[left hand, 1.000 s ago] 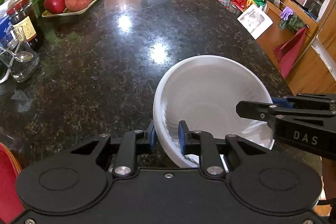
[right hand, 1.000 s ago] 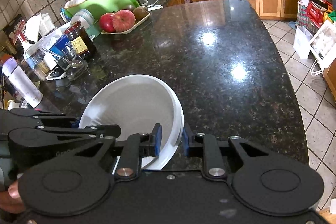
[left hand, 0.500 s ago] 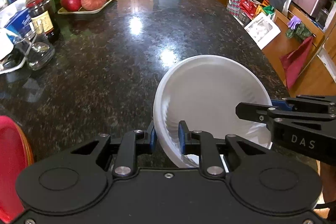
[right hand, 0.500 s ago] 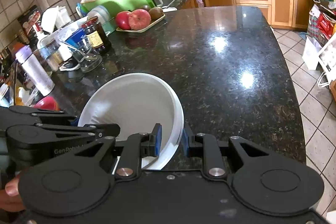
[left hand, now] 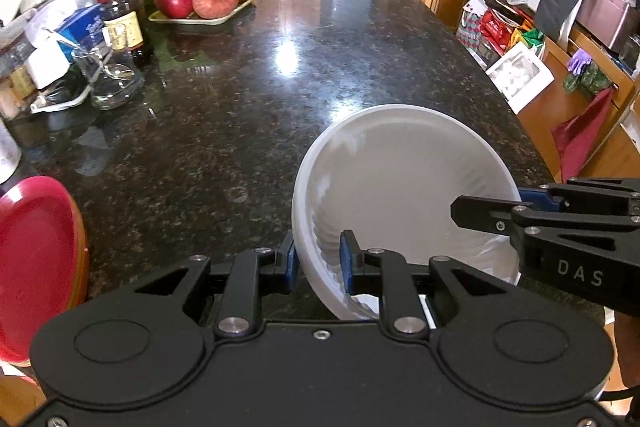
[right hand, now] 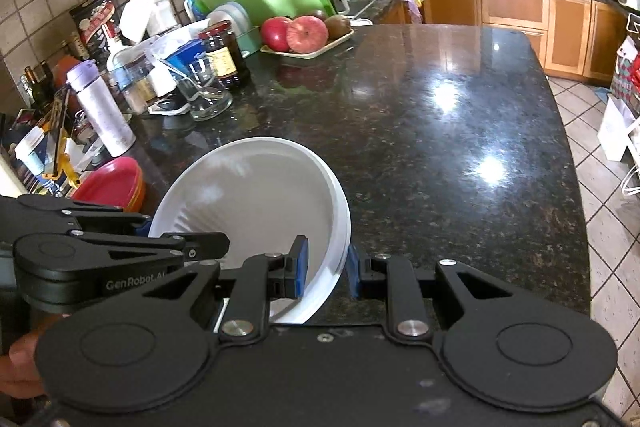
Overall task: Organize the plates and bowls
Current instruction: 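Carry the bowl stack with both grippers toward the red plate stack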
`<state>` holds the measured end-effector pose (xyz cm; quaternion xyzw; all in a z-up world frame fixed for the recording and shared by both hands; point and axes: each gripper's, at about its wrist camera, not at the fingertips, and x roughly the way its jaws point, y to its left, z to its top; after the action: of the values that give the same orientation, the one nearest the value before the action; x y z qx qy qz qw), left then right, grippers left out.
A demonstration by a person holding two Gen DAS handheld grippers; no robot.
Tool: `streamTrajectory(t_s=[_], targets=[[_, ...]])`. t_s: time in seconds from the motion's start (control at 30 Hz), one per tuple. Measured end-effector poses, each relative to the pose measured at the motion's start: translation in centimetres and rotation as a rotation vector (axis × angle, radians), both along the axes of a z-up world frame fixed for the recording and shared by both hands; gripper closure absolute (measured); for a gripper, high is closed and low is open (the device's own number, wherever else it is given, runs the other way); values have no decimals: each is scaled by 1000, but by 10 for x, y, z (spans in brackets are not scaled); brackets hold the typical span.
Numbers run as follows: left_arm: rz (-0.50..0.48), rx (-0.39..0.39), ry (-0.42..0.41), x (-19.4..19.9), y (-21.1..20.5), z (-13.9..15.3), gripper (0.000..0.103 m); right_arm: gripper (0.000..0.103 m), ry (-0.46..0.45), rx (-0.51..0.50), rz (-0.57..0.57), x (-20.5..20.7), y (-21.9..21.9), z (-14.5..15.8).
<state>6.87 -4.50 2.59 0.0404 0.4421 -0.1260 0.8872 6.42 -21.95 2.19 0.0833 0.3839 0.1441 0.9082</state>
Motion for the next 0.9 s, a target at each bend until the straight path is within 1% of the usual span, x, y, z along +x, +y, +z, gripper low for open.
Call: streamTrajectory(t_s=[0.17, 0.37, 0.63, 0.9], targets=[[8, -6, -12, -4, 19, 4, 76, 80, -17, -6, 9, -1, 20, 6], [-15, -4, -40, -7, 52, 13, 76, 80, -51, -10, -9, 0, 61, 17], [-62, 25, -77, -8, 119, 27, 76, 80, -86, 21, -44, 9, 148, 26], [-75, 66, -102, -17, 191, 35, 75, 80, -102, 58, -53, 15, 233, 27]])
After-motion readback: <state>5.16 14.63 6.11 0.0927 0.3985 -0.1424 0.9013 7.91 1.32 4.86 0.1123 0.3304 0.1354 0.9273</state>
